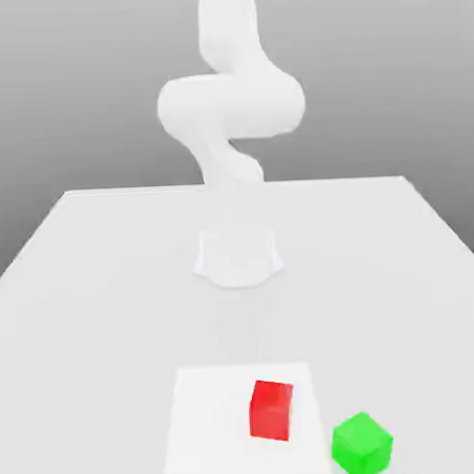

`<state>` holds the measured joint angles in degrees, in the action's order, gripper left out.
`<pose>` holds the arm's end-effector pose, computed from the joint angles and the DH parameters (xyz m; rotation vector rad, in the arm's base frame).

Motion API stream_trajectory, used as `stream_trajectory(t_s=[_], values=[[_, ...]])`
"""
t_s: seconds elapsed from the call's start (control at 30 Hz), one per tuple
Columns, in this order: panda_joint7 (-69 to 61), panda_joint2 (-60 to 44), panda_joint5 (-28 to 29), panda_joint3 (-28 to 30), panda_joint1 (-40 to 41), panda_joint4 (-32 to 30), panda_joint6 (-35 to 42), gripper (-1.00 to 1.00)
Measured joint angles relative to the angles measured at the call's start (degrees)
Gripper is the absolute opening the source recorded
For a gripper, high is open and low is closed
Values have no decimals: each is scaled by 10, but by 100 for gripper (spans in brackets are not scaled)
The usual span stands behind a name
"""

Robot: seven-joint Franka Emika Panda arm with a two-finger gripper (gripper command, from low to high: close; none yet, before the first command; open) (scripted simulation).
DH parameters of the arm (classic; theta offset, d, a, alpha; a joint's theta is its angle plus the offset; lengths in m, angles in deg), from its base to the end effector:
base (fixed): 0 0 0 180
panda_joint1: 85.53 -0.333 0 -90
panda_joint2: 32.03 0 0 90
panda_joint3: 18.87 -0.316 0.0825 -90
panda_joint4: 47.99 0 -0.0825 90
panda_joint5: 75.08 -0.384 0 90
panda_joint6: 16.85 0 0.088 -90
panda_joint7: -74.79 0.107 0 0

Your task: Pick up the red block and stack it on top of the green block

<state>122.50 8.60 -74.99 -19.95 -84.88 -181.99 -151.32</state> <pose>0.3817 0.0052 0.6635 -2.4835 1.0860 -0.9362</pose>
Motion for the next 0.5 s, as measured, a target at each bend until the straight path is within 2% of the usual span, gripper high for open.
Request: stream_trajectory(t_s=[0.5], values=[[121, -315, 16, -50, 22, -134, -162, 0]])
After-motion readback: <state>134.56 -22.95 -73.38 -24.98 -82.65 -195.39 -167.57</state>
